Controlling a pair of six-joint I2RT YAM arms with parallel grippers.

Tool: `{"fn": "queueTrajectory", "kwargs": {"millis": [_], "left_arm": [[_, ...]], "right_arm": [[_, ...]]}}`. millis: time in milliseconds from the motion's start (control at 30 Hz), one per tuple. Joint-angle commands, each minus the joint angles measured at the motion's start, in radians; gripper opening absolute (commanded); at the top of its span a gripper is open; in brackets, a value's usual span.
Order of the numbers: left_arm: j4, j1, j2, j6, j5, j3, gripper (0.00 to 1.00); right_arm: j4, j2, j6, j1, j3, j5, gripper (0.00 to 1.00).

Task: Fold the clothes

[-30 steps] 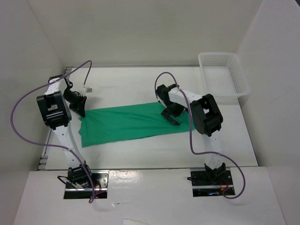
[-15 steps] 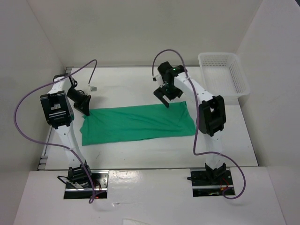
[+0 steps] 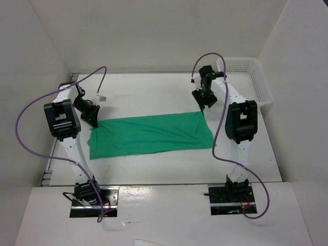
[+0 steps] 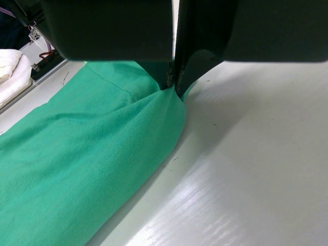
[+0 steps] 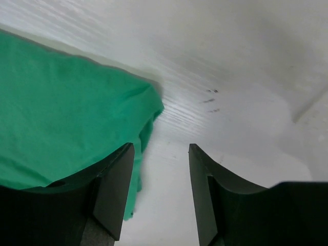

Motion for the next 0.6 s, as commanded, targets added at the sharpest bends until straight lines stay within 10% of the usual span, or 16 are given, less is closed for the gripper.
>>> {"fn": "queueTrajectory", "kwargs": {"millis": [0,567], "left_arm": [[-0.022,0.006,-0.056,0.002,0.007,-0.007,0.02],[-0.022,0.006,-0.056,0.002,-0.003,-0.026,0.02]], "right_arm": [[0.09,0.02,-0.006,-0.024,-0.005,-0.043,0.54],[0.084,0.143,-0.026,-0.063,0.016,-0.171,0.6]]}}
